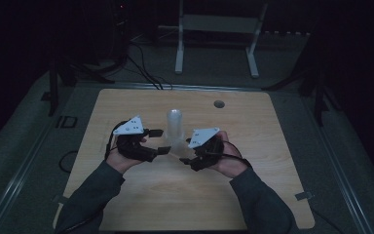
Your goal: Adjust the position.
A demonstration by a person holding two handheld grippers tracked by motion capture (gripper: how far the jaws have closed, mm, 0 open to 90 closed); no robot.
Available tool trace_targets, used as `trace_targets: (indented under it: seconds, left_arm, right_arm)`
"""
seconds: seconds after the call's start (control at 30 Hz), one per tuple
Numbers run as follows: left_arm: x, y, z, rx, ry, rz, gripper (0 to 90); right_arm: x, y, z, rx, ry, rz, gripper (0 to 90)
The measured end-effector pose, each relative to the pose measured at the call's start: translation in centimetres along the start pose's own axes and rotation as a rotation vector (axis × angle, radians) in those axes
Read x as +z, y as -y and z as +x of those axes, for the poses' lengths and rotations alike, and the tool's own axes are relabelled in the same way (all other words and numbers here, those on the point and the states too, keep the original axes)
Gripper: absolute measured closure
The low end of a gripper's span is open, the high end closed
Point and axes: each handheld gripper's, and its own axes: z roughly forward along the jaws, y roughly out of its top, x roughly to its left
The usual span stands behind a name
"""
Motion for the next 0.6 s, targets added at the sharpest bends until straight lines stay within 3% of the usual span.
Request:
trace_targets:
  seconds: [0.33, 0.6]
  left_arm:
    - [0.56, -0.1, -0.51, 0.045, -0.001, 0.058, 29.7]
    - [0.85, -0.27, -0.98, 0.087, -0.026, 0.102, 29.7]
  right_arm:
    - [-0.17, -0.45, 0.04, -0.055, -0.005, 0.068, 32.1]
    - [-0.22, -0.66, 0.19, -0.084, 0.01, 0.106, 32.4]
